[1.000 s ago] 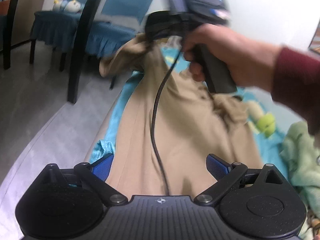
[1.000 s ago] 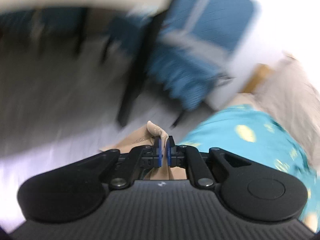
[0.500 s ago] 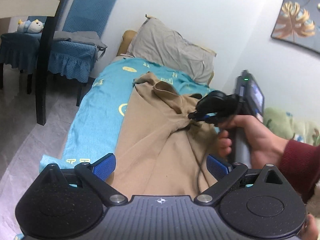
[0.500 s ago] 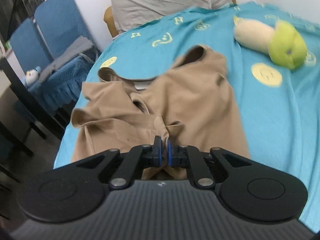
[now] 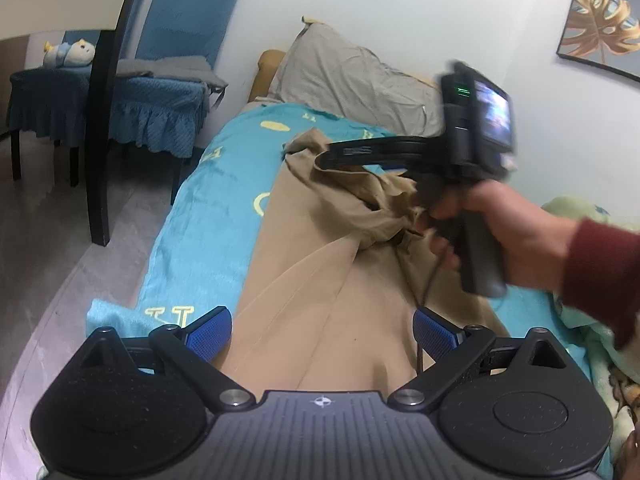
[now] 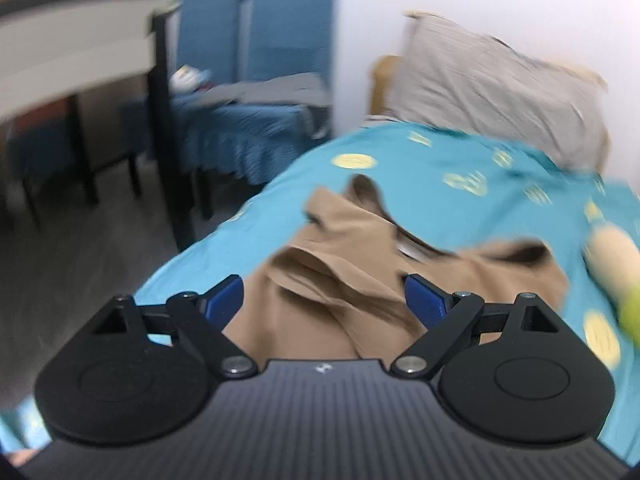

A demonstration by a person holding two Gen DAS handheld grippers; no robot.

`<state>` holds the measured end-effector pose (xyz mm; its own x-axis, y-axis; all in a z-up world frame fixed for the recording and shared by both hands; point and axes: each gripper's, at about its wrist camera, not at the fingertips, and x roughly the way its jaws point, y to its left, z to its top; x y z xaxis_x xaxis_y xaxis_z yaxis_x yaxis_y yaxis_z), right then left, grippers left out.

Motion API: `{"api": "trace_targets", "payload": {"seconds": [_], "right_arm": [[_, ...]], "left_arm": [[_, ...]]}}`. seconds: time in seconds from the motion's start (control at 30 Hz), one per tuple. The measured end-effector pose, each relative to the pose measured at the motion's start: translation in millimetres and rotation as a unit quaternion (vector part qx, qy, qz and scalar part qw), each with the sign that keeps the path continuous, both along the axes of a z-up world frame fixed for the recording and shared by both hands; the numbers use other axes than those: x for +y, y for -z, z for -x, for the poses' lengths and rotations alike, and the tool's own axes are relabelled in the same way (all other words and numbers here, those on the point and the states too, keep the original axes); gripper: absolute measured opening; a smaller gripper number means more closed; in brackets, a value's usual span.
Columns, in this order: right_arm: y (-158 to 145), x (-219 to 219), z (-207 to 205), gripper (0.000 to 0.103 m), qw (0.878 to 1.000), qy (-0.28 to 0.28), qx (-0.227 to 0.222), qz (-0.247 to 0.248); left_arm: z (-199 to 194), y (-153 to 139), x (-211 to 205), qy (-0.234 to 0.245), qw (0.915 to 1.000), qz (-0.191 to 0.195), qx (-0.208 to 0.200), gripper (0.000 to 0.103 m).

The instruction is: Fold clothes

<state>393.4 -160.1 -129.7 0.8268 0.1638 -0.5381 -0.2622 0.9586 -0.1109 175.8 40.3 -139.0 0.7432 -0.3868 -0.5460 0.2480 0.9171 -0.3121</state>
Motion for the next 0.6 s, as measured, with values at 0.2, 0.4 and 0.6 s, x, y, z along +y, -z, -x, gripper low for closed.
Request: {"api": "trace_targets", "payload": {"seconds": [0.2,0.4,0.6], "right_arm": [[5.7,2.1,-34.8,0.008,0.998,0.056,0.021,0.015],[-1.2,-70.7,-46.8,0.008,0.970,0.212,-0.022,-0.118],[28.1,-112.0,-61.8,0.011,0.951,0.254,0.031,-0.175]], "left_arm": [[-0.1,4.6,0.6,0.000,0.9999,-0.006,0.008,0.098],[9.3,1.5,-5.6,0.026,0.9994,-0.001,-0.021,0.098],[7.0,5.3,-11.4,0.028,0.9989,-0.009,-0.037,0.098]]}}
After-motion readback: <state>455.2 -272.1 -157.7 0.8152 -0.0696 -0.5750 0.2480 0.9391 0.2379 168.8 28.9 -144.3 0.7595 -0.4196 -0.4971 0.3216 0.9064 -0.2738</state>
